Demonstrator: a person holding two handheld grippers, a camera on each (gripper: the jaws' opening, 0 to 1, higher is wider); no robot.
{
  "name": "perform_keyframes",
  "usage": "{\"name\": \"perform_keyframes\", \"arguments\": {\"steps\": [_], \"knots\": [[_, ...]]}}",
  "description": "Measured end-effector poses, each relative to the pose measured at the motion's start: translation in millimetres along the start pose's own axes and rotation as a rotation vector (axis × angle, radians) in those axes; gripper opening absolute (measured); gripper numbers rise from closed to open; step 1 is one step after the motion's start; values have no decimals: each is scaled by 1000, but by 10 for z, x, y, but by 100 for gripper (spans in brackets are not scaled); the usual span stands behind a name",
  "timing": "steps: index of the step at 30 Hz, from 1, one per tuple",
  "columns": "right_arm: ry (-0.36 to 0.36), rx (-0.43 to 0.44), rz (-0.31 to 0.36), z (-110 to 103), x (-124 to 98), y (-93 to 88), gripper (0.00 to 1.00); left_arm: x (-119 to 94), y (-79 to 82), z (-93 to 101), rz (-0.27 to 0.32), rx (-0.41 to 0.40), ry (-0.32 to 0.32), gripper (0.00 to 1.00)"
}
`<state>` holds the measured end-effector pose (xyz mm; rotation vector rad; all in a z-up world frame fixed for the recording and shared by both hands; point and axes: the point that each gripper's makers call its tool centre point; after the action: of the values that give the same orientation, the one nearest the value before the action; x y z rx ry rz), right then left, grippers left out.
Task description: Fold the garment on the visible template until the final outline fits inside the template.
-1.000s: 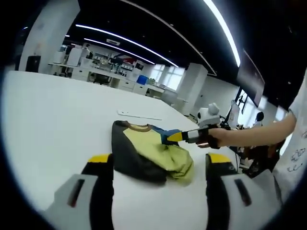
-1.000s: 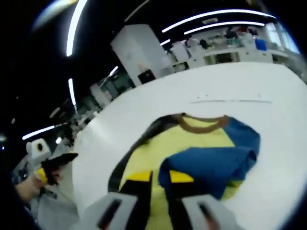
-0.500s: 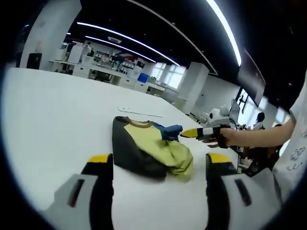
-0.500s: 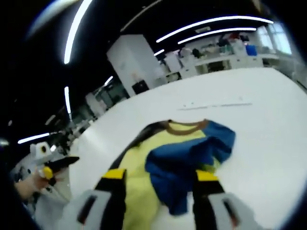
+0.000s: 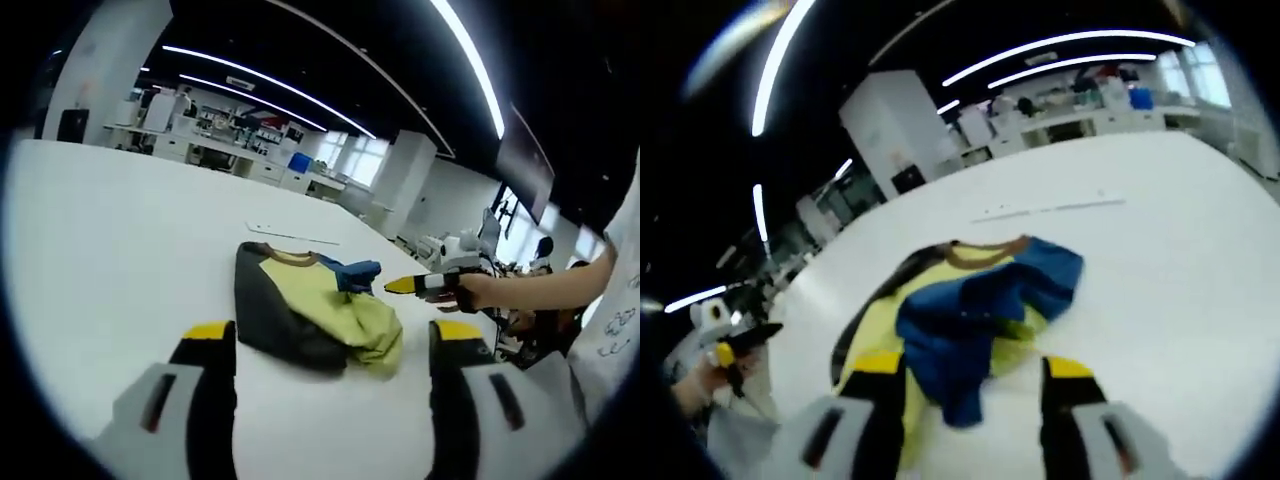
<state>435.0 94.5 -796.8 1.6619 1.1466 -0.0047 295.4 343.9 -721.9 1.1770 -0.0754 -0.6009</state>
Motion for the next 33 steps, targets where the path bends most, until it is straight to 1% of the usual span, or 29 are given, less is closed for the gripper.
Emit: {"name": "perform_keyframes", "arguments": {"steps": [1, 2, 3, 5, 6, 8, 9, 10, 12, 16, 19, 22, 25, 27, 28, 33], "knots": [[-6, -5, -2, 4, -5, -10, 48, 1, 0, 2, 0, 0, -1, 77], [-43, -33, -5, 72, -19, -21, 44, 2, -1, 14, 0, 0, -1, 77], [-58, -47, -10, 105, -23, -35, 42, 3, -2, 20, 0, -1, -1, 77], [-64, -45, -26, 138, 4, -103, 40, 2, -4, 26, 1, -1, -2, 76], [-69, -60, -51, 155, 26, -160, 40, 0, -5, 28, 1, -2, -3, 76], [-69, -106, -79, 114, 34, -206, 38, -3, -5, 26, 3, -5, -3, 77], [-66, -113, -81, 152, 54, -235, 36, -6, -4, 23, 5, -8, -3, 76], [-58, -123, -91, 142, 81, -267, 34, -10, -1, 22, 8, -16, -2, 76], [-52, -117, -103, 139, 122, -298, 31, -17, -8, 17, 8, -20, 1, 76], [-24, -137, -135, -12, 188, -371, 25, -33, -42, 11, 2, -23, 5, 76], [-14, -150, -163, -32, 228, -453, 22, -44, -58, -3, -2, -24, 6, 76], [14, -193, -188, -71, 259, -512, 11, -55, -66, -16, -2, -31, 8, 76], [11, -212, -195, -55, 274, -534, 4, -61, -77, -26, -5, -32, 9, 76], [20, -211, -204, -96, 270, -566, 1, -61, -82, -31, -4, -34, 9, 76], [13, -233, -210, -91, 258, -574, 0, -59, -85, -28, -5, -34, 8, 76], [19, -209, -221, -112, 204, -606, 0, -43, -104, 4, -8, -35, 3, 76]]}}
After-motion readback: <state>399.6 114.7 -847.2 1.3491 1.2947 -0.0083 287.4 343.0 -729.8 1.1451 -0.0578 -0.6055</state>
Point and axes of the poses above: the point that each gripper's makers call its tool centre point, and the gripper's own axes: x roughly forward along the fingers, z roughly to its right, y roughly out of its top, and after that the axes turned 2 degrees about y, right-handed
